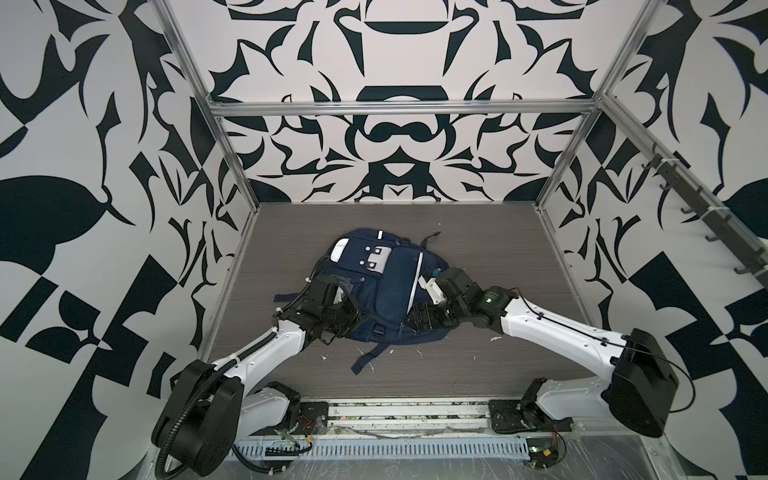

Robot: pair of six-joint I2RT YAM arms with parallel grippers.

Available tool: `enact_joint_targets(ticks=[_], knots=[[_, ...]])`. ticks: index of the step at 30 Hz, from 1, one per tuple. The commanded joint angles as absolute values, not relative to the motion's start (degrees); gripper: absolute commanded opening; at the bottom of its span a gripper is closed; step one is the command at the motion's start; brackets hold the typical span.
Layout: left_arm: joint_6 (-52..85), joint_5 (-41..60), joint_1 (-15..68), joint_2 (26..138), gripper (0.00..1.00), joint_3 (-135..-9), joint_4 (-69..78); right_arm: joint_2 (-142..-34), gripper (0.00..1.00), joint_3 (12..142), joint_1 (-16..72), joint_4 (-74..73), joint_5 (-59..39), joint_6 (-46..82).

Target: Pack the student bag

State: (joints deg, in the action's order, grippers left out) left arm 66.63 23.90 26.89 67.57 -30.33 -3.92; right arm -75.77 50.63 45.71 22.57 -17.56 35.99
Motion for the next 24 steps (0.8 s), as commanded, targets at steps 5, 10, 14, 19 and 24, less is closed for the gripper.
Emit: enact_joint_targets(ticks=[5,10,14,19,24], knots=[[61.0,31.3,27.0,67.2,0.0,-37.9,-3.1,-76.0,0.78,51.1,48.0,21.0,-13.5,36.2],[59.9,32.2,28.4,67.7,0.0,-40.3,-1.4,-79.4,0.67,52.6,48.1,22.8,-10.0,37.9],[58.4,32.3,29.6,68.4,0.0,-42.3,-3.1,-81.8,0.59,55.5,48.2,21.8,-9.9,37.2],[57.7,32.0,30.4,68.5,0.0,-43.2,-4.6,-83.9,0.4,59.0,48.2,24.2,-6.3,37.0],[58.2,31.5,30.5,68.0,0.0,-42.6,-4.8,-83.8,0.22,61.2,48.8,27.0,-2.4,37.9]])
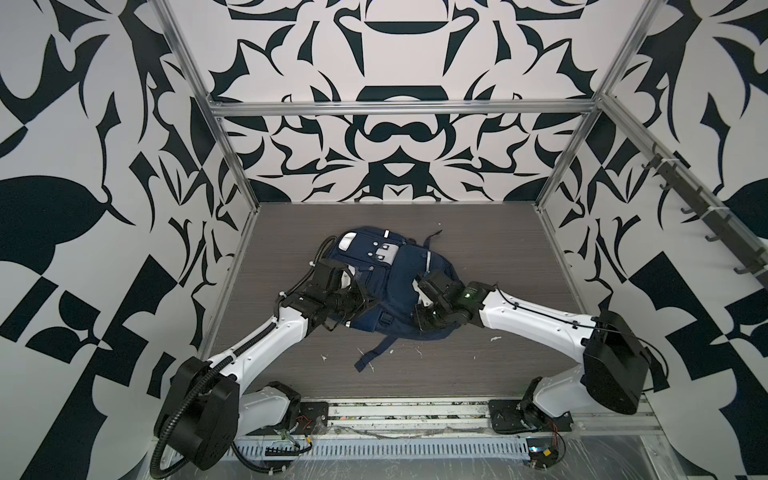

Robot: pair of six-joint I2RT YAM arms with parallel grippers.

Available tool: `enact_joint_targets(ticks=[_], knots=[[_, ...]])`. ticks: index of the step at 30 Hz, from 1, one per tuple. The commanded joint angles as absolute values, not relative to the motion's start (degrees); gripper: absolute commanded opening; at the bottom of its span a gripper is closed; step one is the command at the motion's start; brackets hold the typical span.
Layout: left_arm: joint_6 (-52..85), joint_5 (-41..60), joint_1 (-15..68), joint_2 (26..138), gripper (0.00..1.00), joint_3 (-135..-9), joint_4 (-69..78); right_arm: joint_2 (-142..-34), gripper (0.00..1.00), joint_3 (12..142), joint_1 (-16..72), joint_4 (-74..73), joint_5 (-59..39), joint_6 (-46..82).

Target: Pack the student bag

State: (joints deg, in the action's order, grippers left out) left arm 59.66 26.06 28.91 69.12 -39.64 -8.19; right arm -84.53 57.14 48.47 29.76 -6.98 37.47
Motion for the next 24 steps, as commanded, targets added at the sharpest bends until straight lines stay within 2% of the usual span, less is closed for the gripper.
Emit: enact_joint_targets(ticks=[1,8,13,17,24], knots=[[58.3,31.5,30.5,68.2,0.0,-42.5,-4.8,-83.9,0.19,61.6,48.9,27.2,-2.1,37.8],[58.4,31.5,31.2,69.8,0.0,-43.3,-4.5,-86.2,0.16,61.8,50.7,26.0,-2.0,37.3],[58.2,31.4,31.3,70.1,0.0,-43.5,-4.5,-86.2,0.11,62.0,51.3,28.7,0.3,36.4],[58.1,31.4,31.2,70.0,0.0,-43.6,-5.1,-84.7,0.0,62.3,51.3,31.3,3.1,36.2],[58.1,31.2,31.2,70.2,0.0,-43.6,-5.0,-83.0,0.0,61.6,51.3,33.7,4.1,36.1]])
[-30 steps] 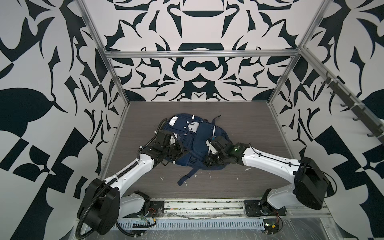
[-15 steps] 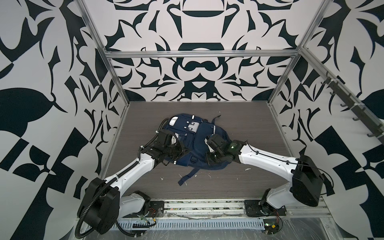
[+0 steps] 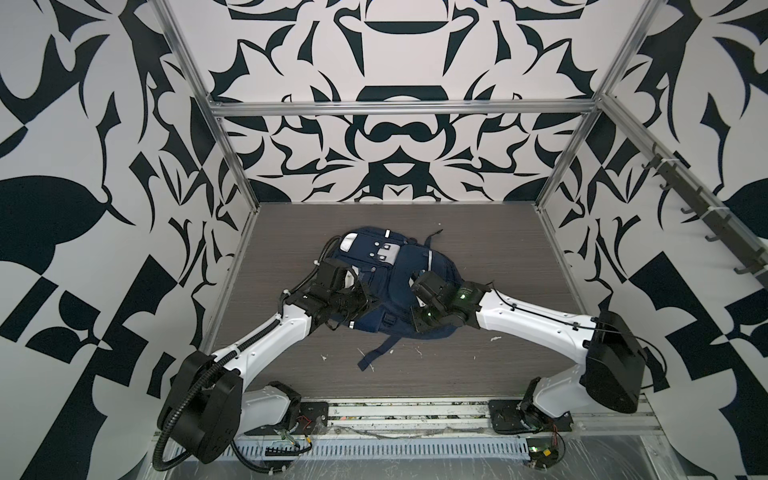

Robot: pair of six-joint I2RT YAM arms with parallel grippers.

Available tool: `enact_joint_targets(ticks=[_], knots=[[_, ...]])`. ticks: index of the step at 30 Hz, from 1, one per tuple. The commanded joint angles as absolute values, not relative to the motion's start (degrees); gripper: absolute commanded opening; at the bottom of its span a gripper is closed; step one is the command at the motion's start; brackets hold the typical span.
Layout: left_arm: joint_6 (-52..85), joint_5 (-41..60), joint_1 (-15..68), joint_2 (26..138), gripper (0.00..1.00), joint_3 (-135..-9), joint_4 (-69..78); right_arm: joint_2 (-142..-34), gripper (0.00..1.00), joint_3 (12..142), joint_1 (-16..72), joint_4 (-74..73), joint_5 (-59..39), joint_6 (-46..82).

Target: Pack the student bag

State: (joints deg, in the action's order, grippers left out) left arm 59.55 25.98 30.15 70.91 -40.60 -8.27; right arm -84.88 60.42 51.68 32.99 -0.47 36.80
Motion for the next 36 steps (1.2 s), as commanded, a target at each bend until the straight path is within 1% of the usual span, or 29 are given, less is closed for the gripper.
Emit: enact_joint_targets(ticks=[1,7,8,10,12,14,20,23,25,26,29,31,36], knots=[[58.1,31.3,31.2,70.2,0.0,-43.7,-4.9,-82.5,0.0,61.1,51.2,33.5,4.1,36.0],[58.3,31.1,31.2,70.0,0.0,-43.1,-4.5,-78.9,0.0,57.4,51.3,27.7,1.3,34.9],[58.3,31.1,31.2,70.0,0.0,-43.1,-4.3,-78.7,0.02,56.8,51.3,25.8,0.1,34.9],[58.3,31.2,31.2,70.2,0.0,-43.1,-4.1,-78.8,0.12,56.4,51.2,24.4,-0.4,35.0],[58.3,31.2,31.2,70.3,0.0,-43.3,-4.1,-79.3,0.18,56.2,51.2,22.9,-1.3,35.0],[58.3,31.2,31.3,70.2,0.0,-43.3,-4.1,-80.2,0.22,56.4,51.2,22.4,-1.3,35.4],[58.2,30.9,31.3,69.3,0.0,-43.1,-4.6,-81.6,0.24,56.2,51.2,21.6,0.6,38.9],[58.2,30.9,31.2,68.6,0.0,-42.9,-5.2,-81.3,0.32,55.6,51.2,19.7,0.7,39.9],[58.2,30.8,31.2,68.3,0.0,-42.9,-5.4,-81.8,0.33,55.9,51.2,19.3,0.6,40.1],[58.1,30.9,31.2,68.2,0.0,-42.8,-5.6,-82.4,0.39,56.8,51.2,20.1,0.6,39.9],[58.1,30.9,31.2,68.0,0.0,-42.8,-6.0,-85.0,0.41,61.8,51.2,27.2,2.9,38.1],[58.2,30.9,31.2,67.8,0.0,-42.8,-6.4,-86.6,0.39,65.3,51.2,32.7,5.2,37.5],[58.3,30.7,31.1,67.0,0.0,-42.1,-6.6,-87.8,0.23,70.6,51.3,40.8,9.1,36.2]])
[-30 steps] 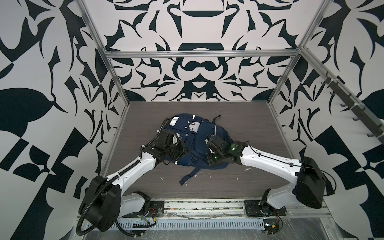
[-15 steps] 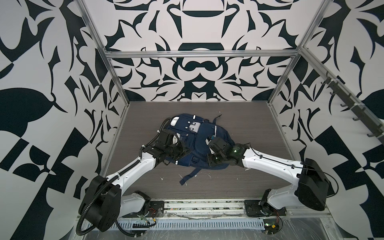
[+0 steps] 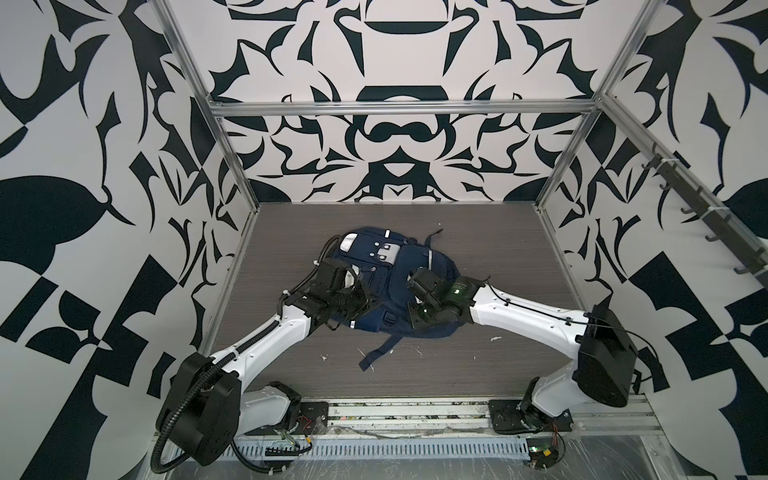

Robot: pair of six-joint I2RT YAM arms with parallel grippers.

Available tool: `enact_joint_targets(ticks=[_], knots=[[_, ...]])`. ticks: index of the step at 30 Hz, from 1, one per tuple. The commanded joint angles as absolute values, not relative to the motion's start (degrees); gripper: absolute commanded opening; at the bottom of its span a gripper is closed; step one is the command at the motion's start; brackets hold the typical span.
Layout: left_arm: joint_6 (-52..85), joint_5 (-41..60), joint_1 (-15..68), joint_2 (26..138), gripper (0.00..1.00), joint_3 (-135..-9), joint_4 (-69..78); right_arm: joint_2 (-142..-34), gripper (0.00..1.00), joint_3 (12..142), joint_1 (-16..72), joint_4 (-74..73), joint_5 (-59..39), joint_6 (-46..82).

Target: Pack the student bag

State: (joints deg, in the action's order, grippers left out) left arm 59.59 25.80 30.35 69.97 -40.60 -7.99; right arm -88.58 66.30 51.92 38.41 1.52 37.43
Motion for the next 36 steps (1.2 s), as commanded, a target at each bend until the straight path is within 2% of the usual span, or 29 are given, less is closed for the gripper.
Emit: enact_joint_targets(ticks=[1,11,14,15,20,23,32,36], knots=[[58.4,30.7,31.2,67.0,0.0,-42.0,-6.6,-87.7,0.21,71.0,51.3,41.2,9.2,36.1],[59.2,30.8,31.2,67.2,0.0,-41.2,-5.5,-89.5,0.09,73.0,52.4,42.5,8.4,36.3],[59.2,31.0,31.2,67.6,0.0,-41.5,-5.2,-89.8,0.09,72.2,52.5,41.5,7.6,36.3],[59.1,31.0,31.2,67.8,0.0,-41.4,-5.1,-90.0,0.12,71.8,52.5,40.9,7.2,36.4],[58.8,31.4,31.2,68.5,0.0,-42.2,-5.0,-89.9,0.51,69.0,52.5,36.7,6.3,38.6],[58.8,31.5,31.2,68.6,0.0,-42.3,-5.0,-89.9,0.54,69.4,52.5,37.0,7.6,38.3],[58.7,31.4,31.2,68.4,0.0,-42.2,-5.1,-92.3,0.18,73.9,52.7,44.0,10.5,35.5],[58.8,31.5,31.2,68.5,0.0,-42.1,-5.1,-92.5,0.16,75.1,53.5,46.5,14.0,35.0]])
